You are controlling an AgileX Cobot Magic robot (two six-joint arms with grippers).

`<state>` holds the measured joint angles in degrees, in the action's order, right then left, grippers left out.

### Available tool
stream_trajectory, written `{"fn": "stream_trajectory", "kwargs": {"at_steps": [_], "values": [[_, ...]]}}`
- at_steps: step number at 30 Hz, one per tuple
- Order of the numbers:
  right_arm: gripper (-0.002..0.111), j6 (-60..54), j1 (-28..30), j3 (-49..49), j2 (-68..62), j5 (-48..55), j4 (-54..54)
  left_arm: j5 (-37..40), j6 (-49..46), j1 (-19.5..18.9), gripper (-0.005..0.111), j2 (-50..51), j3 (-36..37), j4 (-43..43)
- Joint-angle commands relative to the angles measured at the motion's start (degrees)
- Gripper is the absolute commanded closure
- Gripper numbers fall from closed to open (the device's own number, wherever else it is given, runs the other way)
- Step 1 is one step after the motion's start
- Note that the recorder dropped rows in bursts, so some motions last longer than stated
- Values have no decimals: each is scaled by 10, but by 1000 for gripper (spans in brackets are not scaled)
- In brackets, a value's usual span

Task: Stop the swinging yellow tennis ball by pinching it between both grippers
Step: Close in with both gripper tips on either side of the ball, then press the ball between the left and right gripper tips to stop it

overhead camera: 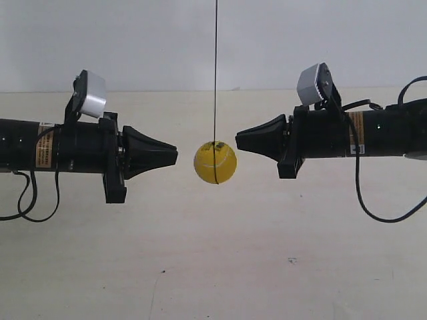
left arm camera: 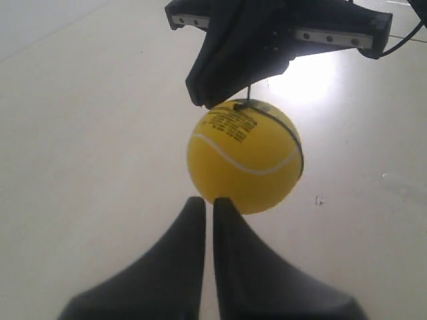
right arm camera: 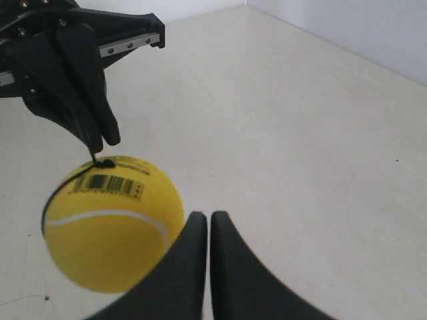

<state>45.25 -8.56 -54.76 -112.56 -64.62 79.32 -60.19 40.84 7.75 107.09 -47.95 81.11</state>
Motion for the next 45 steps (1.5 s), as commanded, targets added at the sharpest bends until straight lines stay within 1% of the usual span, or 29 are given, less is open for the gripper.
{"fn": "stream_trajectory", "kwargs": {"at_steps": [1, 8, 14, 20, 24, 29, 34, 45], "values": [[108, 4, 0, -3, -1, -6, 7, -18, 4, 3, 102, 2, -3, 2], [108, 1, -1, -7, -1, -2, 6, -19, -2, 3, 102, 2, -3, -15], [108, -3, -1, -7, -1, 35, -1, -14, -10, 3, 102, 2, -3, -32], [108, -3, -1, -7, -1, 31, -1, -4, -13, 3, 102, 2, -3, -33], [108, -2, -7, -7, -1, 34, -1, 3, -14, 20, 102, 6, -3, -39], [108, -6, -31, -7, -1, 59, -1, 7, -19, 48, 102, 34, -21, -41], [108, -7, -34, -7, -1, 67, -1, 5, -5, 49, 102, 54, -35, -41], [108, -7, -34, -7, -1, 67, -1, -5, -5, 49, 102, 54, -35, -40]]}}
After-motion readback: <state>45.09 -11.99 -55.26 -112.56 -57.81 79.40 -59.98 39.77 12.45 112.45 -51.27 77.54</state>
